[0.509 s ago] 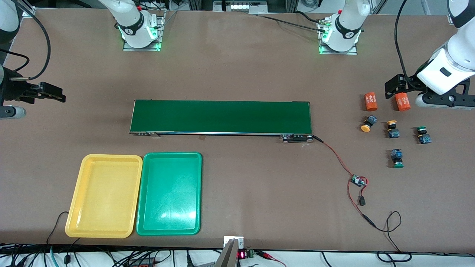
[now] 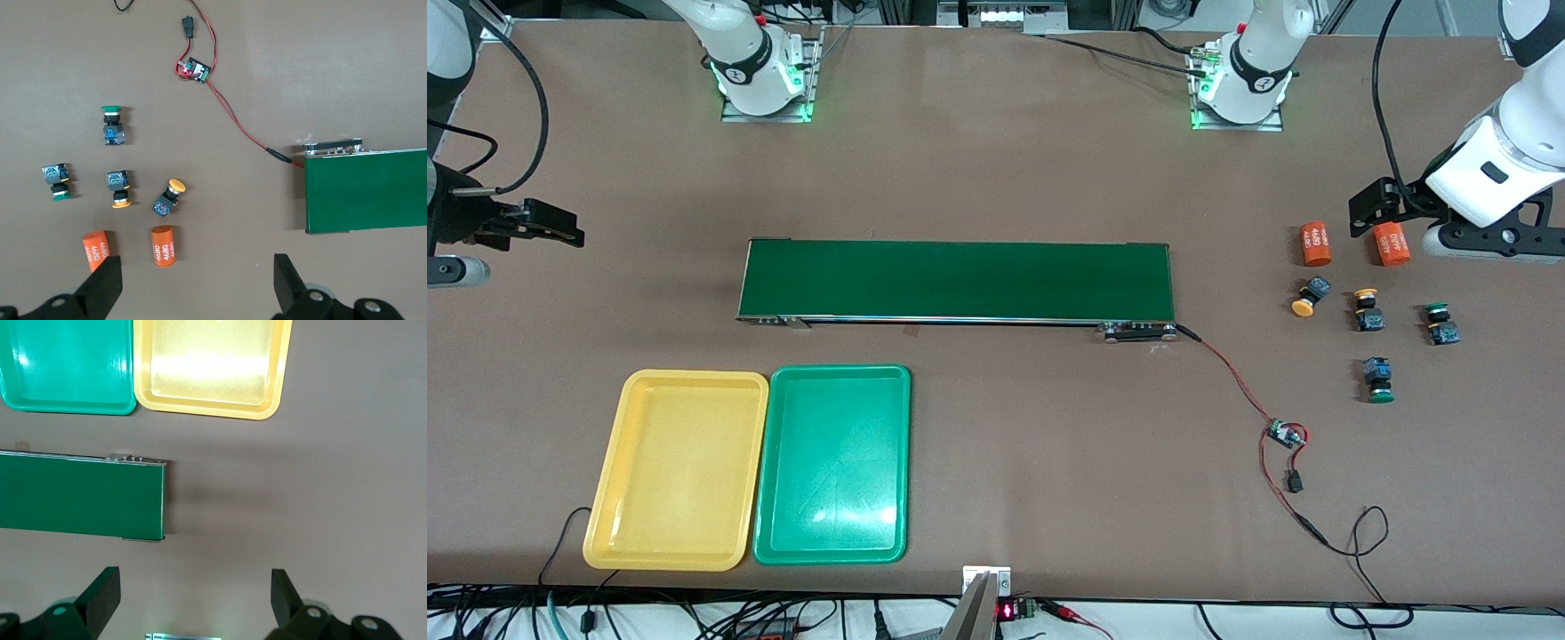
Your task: Sort buttons by color to trays
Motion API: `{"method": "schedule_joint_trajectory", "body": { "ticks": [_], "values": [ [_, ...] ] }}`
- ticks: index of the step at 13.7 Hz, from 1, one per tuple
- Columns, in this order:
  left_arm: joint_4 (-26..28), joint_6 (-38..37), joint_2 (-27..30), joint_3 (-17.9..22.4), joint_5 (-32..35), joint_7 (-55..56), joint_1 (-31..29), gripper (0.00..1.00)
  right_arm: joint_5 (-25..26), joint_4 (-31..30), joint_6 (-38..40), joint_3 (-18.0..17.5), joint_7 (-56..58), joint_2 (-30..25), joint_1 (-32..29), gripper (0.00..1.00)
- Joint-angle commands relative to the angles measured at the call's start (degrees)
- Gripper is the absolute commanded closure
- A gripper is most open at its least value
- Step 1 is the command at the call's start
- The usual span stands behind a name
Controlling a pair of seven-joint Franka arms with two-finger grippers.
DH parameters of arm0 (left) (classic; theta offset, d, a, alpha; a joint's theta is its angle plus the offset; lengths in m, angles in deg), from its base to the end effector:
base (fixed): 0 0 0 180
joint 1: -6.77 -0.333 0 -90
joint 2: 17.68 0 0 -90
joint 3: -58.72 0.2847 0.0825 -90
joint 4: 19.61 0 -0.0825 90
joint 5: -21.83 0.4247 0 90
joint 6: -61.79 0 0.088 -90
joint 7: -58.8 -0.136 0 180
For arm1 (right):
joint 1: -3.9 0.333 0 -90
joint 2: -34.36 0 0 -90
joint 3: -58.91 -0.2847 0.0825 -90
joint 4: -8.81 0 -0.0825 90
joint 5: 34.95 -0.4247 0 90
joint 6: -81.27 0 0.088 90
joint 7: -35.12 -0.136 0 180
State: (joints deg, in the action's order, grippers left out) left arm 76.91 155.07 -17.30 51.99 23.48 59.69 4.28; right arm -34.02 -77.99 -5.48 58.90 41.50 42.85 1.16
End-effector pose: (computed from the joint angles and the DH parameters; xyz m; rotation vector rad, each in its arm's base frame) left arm 0.5915 -0.0402 0.5147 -3.1076 0.0945 0.0756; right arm 0.6201 -0.0319 0.4979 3.1269 0.1001 -0.2349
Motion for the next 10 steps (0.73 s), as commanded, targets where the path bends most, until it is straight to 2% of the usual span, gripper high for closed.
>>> {"method": "schedule_joint_trajectory", "body": {
  "ticks": [1, 5, 8, 10],
  "values": [
    [-1.3, -1.3, -0.5, 0.0, -0.3, 2.7, -0.1, 0.00, 0.0, 1.8, 0.6, -0.4, -0.8, 0.7, 0.1, 0.00],
    [-1.4, -3.3, -2.1, -0.6, -0.2, 4.6, 0.5, 0.00, 0.0, 1.8, 0.6, -0.5, -1.0, 0.8, 0.2, 0.00],
    [-1.8, -7.9, -4.1, -0.4, -0.3, 4.6, -0.1, 0.00, 0.0, 1.8, 0.6, -0.6, -1.0, 0.8, 0.2, 0.00],
    [-4.8, -11.6, -7.0, -0.2, -0.3, 4.6, 0.2, 0.00, -0.6, 1.7, 0.6, -0.7, -1.0, 0.8, 0.3, 0.00]
  ]
}}
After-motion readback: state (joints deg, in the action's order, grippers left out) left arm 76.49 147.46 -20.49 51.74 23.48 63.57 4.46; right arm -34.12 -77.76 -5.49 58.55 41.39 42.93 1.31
